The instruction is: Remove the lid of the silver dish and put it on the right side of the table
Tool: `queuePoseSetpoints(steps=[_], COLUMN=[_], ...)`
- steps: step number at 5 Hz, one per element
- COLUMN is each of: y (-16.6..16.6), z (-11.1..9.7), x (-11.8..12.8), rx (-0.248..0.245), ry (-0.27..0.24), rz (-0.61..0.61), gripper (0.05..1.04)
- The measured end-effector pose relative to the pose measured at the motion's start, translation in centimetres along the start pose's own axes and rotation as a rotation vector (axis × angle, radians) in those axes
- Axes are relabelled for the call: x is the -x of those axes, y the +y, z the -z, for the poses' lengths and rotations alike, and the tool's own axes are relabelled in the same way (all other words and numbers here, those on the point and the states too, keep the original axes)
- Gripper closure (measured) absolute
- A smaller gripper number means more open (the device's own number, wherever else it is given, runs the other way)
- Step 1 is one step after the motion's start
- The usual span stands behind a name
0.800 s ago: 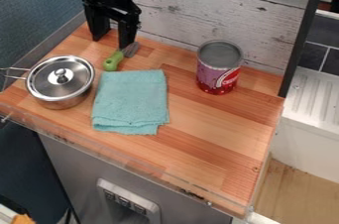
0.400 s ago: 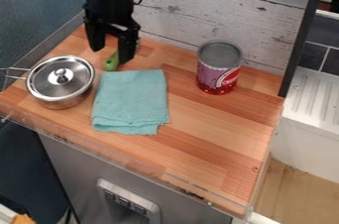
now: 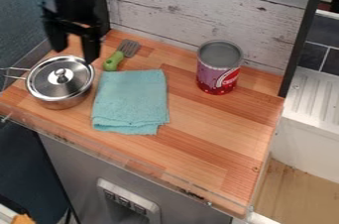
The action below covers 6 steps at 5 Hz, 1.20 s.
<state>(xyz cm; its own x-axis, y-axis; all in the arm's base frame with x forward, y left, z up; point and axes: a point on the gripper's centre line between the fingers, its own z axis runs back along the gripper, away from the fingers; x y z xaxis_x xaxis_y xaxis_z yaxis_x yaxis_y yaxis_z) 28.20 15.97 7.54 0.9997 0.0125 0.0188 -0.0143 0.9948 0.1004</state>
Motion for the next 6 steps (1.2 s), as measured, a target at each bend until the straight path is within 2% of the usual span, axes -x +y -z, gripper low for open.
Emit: queuePoseSetpoints(steps=[1,3,4,5,6], y=[2.1,3.1,3.1,2.7,2.4], z=[0.5,3.6,4.3,4.3,4.3], x=[1.5,2.3,2.1,1.8,1.6], rx=[-0.023,-0.003,0.004,0.009,0.009], ry=[0.027,0.081,0.089,0.086,0.084], rz=[-0.047,-0.082,-0.092,-0.074,-0.063], gripper=[0.083,0.111,0.224,0.519,0.774])
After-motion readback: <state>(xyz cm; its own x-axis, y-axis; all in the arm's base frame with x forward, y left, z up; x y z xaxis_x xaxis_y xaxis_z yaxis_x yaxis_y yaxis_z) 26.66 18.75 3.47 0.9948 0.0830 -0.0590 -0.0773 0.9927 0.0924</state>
